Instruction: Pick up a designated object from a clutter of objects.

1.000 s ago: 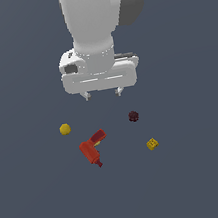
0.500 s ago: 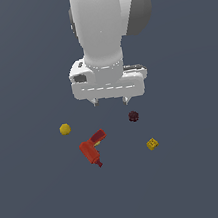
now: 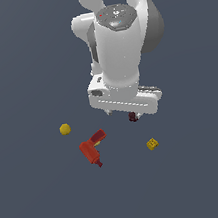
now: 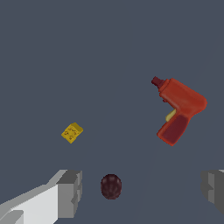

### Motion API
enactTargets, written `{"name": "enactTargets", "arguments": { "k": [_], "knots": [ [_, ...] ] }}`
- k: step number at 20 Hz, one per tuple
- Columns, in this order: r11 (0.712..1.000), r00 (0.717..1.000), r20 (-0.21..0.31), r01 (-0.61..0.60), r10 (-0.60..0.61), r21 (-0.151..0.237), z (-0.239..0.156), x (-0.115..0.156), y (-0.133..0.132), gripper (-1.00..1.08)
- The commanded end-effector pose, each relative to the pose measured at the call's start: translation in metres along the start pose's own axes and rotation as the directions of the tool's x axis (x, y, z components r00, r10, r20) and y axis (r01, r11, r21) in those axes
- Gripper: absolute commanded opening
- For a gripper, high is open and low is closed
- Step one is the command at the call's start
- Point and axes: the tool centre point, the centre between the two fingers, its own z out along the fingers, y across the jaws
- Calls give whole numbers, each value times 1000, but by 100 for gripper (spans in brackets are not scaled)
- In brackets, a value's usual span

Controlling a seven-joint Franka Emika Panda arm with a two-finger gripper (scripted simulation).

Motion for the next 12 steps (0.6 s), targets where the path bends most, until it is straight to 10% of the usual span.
{"name": "enactTargets", "arguments": {
  "k": [1, 12],
  "knots": [
    [998, 998, 2, -57, 57, 3, 13, 2, -11, 100],
    [954, 954, 8, -299, 299, 3, 70, 4, -58, 100]
  ]
}}
